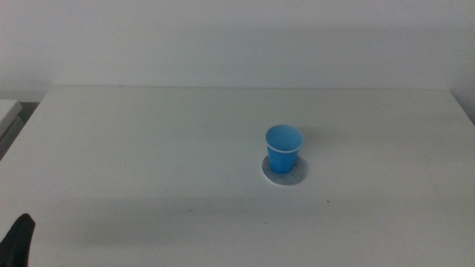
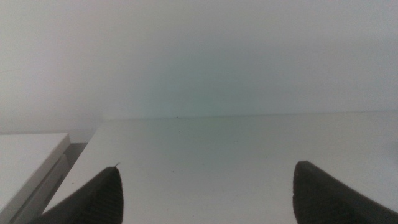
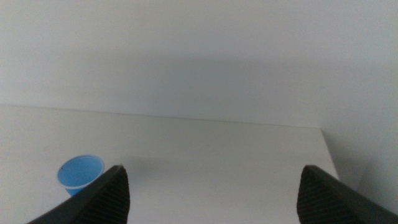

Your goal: Place an empty cup on a cup mat.

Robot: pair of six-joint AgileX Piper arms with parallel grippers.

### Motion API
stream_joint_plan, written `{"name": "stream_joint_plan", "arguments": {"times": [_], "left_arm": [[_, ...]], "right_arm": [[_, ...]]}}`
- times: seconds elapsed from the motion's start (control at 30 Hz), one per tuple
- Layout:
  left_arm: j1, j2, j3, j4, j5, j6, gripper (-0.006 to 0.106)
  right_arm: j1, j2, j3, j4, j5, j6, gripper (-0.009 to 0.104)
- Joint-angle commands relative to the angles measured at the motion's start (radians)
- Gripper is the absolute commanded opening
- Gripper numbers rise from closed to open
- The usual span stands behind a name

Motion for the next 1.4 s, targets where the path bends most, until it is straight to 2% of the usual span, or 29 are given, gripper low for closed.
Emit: {"name": "stream_joint_plan", "arguments": {"times": [0.0, 0.07, 0.13, 0.27, 0.63, 0.8, 1.37], "left_arm": [[-0.001, -0.004, 0.000, 0.000, -0.013, -0.003, 0.094], [-0.001, -0.004, 0.000, 0.000, -0.013, -0.003, 0.094], [-0.001, -0.004, 0.000, 0.000, -0.013, -0.003, 0.094], [-0.001, -0.004, 0.000, 0.000, -0.013, -0.003, 0.094], [-0.001, -0.004, 0.000, 0.000, -0.013, -0.003, 0.094], [-0.001, -0.004, 0.000, 0.000, -0.013, -0.003, 0.094], [-0.001, -0.004, 0.000, 0.000, -0.013, -0.003, 0.094]], "right_arm": [[-0.046, -0.059, 0.110, 0.054, -0.118, -0.041, 0.093], [-0.094, -0.099, 0.204, 0.102, -0.165, -0.071, 0.093], [-0.139, -0.126, 0.281, 0.117, -0.188, -0.104, 0.093], [-0.206, -0.201, 0.394, 0.218, -0.268, -0.173, 0.093], [-0.211, -0.501, 0.638, 0.222, -0.284, -0.168, 0.093], [-0.211, -0.506, 0.688, 0.192, -0.268, -0.168, 0.093], [-0.211, -0.506, 0.725, 0.192, -0.368, -0.168, 0.093]]}}
